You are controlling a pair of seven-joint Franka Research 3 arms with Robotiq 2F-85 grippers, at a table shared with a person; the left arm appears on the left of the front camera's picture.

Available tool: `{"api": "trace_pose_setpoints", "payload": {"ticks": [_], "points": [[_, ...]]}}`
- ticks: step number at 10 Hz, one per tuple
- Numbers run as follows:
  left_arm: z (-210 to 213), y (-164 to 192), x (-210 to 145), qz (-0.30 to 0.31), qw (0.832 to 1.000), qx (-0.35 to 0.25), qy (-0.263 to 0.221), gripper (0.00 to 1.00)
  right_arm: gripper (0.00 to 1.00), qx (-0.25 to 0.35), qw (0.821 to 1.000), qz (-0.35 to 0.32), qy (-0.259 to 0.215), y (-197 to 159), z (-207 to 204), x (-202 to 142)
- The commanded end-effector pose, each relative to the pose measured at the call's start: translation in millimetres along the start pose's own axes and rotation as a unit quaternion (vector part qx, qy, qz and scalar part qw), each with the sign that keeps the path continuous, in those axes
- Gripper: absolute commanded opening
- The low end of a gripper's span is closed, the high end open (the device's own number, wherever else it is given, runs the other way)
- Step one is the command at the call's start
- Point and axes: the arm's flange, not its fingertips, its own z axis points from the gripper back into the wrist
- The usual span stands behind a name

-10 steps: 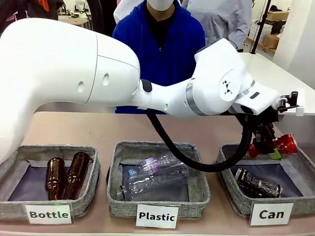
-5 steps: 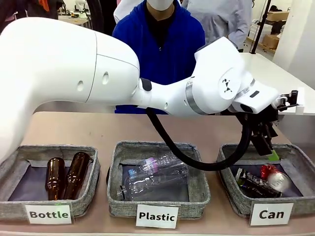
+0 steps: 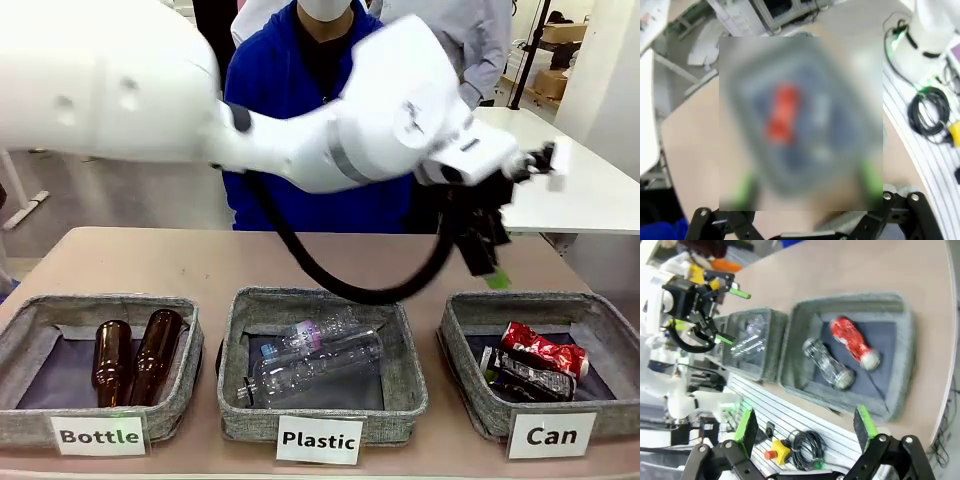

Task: Sort the can waste into the basket.
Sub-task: Pick up the can waste from the table and place it in the right Fabric basket.

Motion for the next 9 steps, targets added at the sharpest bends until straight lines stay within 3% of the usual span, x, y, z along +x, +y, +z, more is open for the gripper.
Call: {"api": "trace_pose_setpoints", "payload": {"ticks": [1, 3, 5, 7, 9], "points": [[62.8, -51.5, -34.0, 0.051, 0.999, 0.010, -0.006, 1.00, 1.00, 0.060, 0.998, 0.027, 0.000, 20.5, -25.8, 41.4], [123.3, -97.6, -79.5, 0.156, 0.986, 0.024, -0.050, 1.00, 1.00, 0.139, 0.989, 0.048, 0.020, 60.2, -85.0, 77.3], [170.2, -139.0, -135.1, 0.273, 0.953, 0.094, -0.092, 1.00, 1.00, 0.249, 0.967, 0.054, 0.023, 96.7, -152.7, 97.1], [218.2, -179.0, -196.6, 0.422, 0.883, 0.134, -0.156, 1.00, 1.00, 0.277, 0.959, 0.025, 0.062, 111.5, -211.8, 98.6], [254.5, -206.3, -264.2, 0.555, 0.797, 0.076, -0.225, 1.00, 1.00, 0.243, 0.969, -0.001, 0.035, 110.4, -243.2, 100.6]]}}
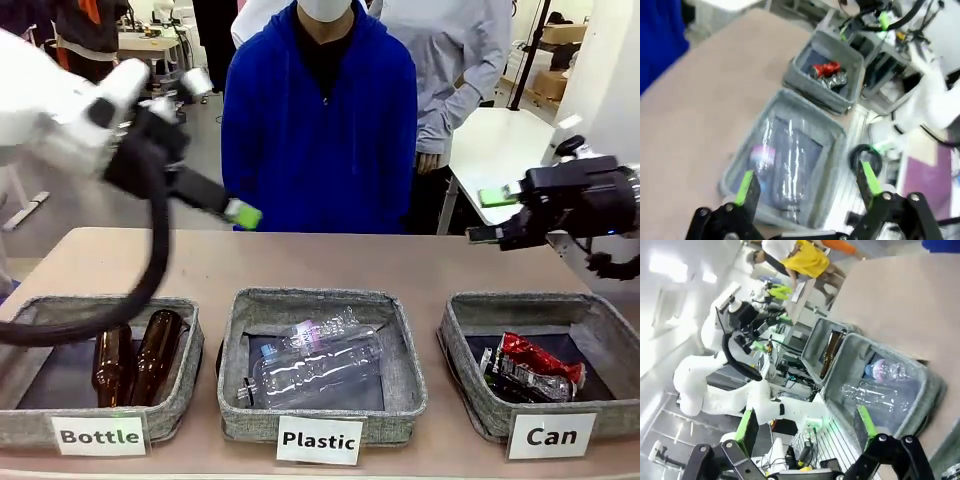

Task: Sort the can waste into the basket.
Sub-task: Pick up the can waste from the table and place it in the right Fabric basket.

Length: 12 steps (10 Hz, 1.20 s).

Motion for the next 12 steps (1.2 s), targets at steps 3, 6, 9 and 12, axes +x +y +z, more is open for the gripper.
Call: {"api": "trace_pose_setpoints", "payload": {"ticks": [3, 6, 9, 12], "points": [[87.9, 84.1, -84.9, 0.191, 0.961, -0.145, -0.138, 1.00, 1.00, -0.042, 0.998, -0.037, -0.031, -19.6, -3.9, 9.1], [89.6, 112.8, -143.7, 0.229, 0.910, -0.194, -0.286, 1.00, 1.00, -0.054, 0.991, -0.078, -0.094, -36.5, 7.5, 16.3], [117.4, 105.4, -121.6, 0.221, 0.939, -0.179, -0.195, 1.00, 1.00, -0.049, 0.997, -0.045, -0.037, -32.0, 4.8, 5.4], [117.4, 105.4, -121.6, 0.221, 0.939, -0.179, -0.195, 1.00, 1.00, -0.049, 0.997, -0.045, -0.037, -32.0, 4.8, 5.4]]}}
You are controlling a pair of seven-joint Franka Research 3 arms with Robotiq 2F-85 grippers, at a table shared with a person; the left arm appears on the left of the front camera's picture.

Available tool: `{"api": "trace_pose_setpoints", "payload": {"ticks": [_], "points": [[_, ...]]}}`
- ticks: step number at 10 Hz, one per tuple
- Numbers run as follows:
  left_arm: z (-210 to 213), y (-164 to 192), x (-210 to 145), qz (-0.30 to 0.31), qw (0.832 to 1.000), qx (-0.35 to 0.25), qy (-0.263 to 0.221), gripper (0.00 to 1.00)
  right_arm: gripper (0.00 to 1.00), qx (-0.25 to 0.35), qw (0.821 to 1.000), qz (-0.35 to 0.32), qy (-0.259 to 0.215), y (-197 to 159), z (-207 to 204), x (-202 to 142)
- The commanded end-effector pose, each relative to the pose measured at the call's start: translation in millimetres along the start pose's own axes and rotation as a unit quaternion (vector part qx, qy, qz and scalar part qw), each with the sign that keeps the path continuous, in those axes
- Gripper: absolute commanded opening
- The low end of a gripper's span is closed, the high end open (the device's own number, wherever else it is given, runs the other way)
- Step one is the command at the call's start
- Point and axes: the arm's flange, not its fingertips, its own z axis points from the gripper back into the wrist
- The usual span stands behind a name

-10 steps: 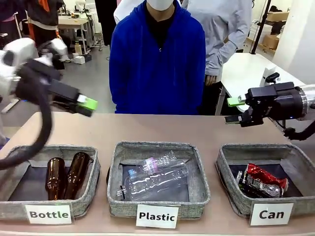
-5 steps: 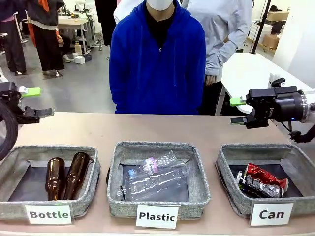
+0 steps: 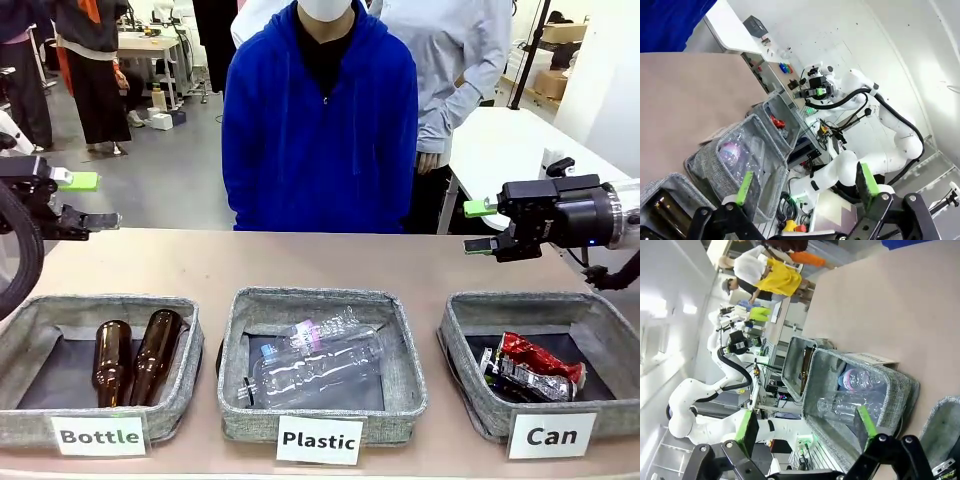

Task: Sort the can waste into the basket.
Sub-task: Pick up the can waste from the table and place it in the right Fabric basket.

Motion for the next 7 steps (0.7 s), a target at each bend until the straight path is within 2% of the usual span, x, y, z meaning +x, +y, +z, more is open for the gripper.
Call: {"api": "trace_pose_setpoints", "payload": {"ticks": [1, 7], "points": [[5.9, -1.3, -0.5, 0.006, 1.000, -0.001, 0.004, 1.00, 1.00, -0.001, 1.000, 0.010, 0.007, 2.2, 0.5, -1.1], [5.9, -1.3, -0.5, 0.006, 1.000, -0.001, 0.004, 1.00, 1.00, -0.001, 1.000, 0.010, 0.007, 2.2, 0.5, -1.1]]}}
